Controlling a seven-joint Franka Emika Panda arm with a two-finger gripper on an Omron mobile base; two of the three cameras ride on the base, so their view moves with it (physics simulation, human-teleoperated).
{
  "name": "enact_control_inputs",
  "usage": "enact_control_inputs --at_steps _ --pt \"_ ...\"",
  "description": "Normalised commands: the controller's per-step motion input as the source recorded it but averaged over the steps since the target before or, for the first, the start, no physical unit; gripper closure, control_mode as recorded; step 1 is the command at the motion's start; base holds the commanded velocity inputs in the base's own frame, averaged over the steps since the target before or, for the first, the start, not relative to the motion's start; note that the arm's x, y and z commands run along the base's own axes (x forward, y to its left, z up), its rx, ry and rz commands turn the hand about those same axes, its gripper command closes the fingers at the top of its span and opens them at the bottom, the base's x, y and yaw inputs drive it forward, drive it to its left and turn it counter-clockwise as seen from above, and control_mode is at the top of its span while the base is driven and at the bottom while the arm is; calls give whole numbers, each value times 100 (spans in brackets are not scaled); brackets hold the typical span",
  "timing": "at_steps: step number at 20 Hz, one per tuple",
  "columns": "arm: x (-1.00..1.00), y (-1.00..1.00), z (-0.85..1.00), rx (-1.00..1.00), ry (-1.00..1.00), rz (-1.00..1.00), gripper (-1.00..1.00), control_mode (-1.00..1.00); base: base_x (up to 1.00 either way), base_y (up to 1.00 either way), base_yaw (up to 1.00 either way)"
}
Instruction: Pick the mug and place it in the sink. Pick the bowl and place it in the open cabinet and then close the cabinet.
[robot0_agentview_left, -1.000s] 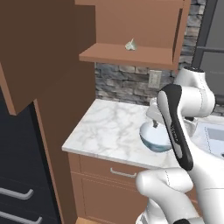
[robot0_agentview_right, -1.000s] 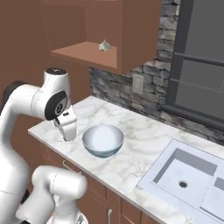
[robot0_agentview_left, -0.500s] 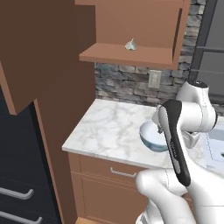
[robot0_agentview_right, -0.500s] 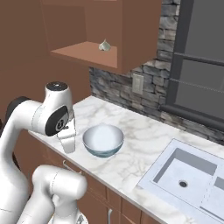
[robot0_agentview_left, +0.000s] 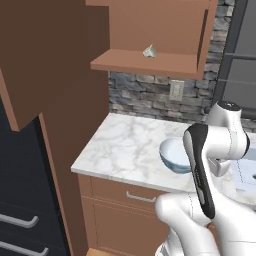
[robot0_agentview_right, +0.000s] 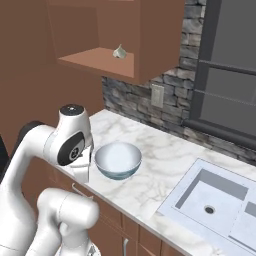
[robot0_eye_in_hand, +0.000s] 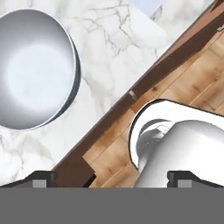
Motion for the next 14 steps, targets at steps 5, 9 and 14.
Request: enact_control_inputs --at_steps 5,9,14 --pt "27 -20 -21 0 0 -15 -100 -100 0 0 0" --pt "59 -6 -30 0 0 -2 -100 -100 0 0 0" --pt "60 0 -36 0 -5 0 -100 -100 0 0 0"
